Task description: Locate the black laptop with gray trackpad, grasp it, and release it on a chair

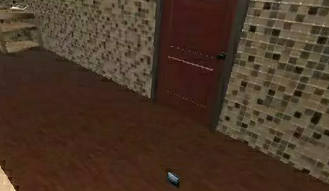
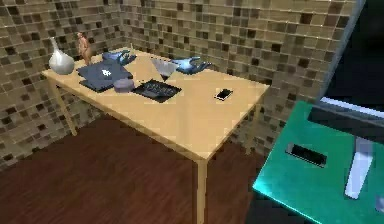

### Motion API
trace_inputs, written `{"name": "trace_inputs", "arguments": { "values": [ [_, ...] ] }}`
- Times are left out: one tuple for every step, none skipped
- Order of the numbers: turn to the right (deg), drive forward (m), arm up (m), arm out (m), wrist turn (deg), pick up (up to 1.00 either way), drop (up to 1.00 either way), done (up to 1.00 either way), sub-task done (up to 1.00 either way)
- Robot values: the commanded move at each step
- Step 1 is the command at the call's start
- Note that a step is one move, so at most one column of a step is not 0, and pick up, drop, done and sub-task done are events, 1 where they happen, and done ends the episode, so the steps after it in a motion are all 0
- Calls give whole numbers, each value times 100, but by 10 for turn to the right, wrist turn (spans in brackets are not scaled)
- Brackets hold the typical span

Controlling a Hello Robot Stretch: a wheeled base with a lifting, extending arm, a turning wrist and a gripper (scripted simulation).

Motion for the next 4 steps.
{"name": "trace_inputs", "arguments": {
  "values": [
    [450,0,0,0,0,0,0,0,0],
    [180,0,0,0,0,0,0,0,0],
    [30,0,0,0,0,0,0,0,0],
    [0,65,0,0,0,0,0,0,0]
  ]
}}
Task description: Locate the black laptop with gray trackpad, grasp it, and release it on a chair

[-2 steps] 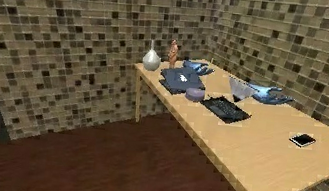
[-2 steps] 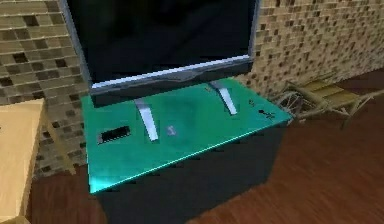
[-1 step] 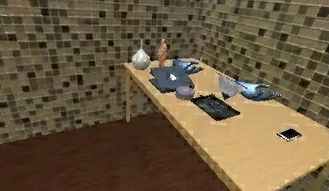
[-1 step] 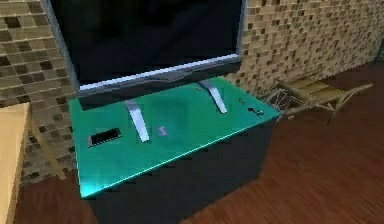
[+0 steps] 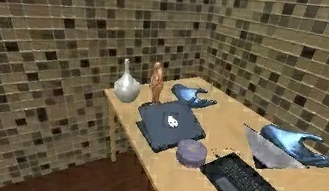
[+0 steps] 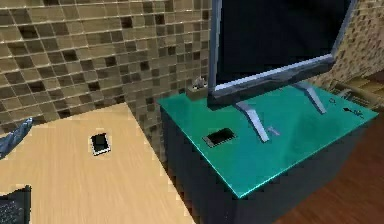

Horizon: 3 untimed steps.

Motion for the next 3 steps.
{"name": "trace_inputs", "arguments": {
  "values": [
    [-450,0,0,0,0,0,0,0,0],
    [-120,0,0,0,0,0,0,0,0],
    [0,0,50,0,0,0,0,0,0]
  ]
}}
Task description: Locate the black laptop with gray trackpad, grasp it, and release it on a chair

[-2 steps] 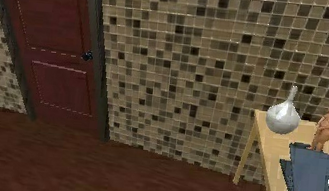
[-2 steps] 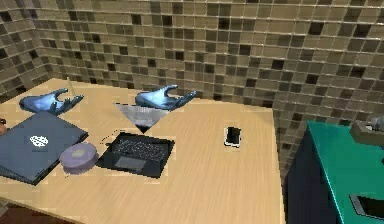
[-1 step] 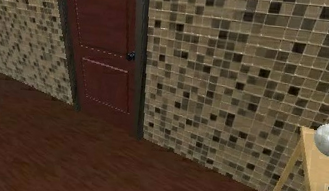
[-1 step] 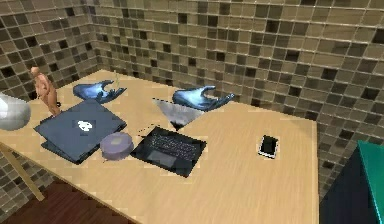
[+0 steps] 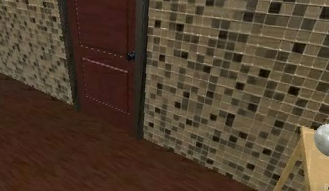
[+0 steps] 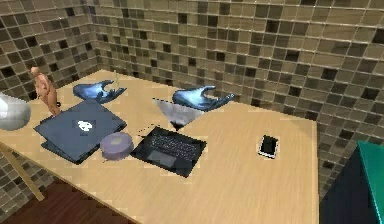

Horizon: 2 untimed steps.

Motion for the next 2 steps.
{"name": "trace_inputs", "arguments": {
  "values": [
    [0,0,34,0,0,0,0,0,0],
    [0,0,0,24,0,0,0,0,0]
  ]
}}
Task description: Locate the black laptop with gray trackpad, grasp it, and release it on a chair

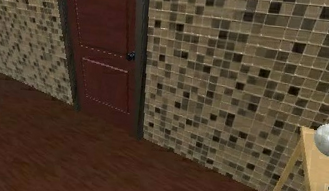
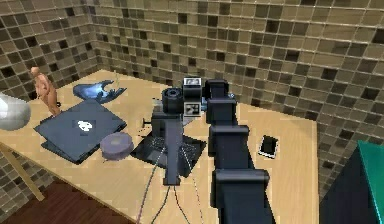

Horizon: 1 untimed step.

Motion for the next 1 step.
{"name": "trace_inputs", "arguments": {
  "values": [
    [0,0,0,0,450,0,0,0,0]
  ]
}}
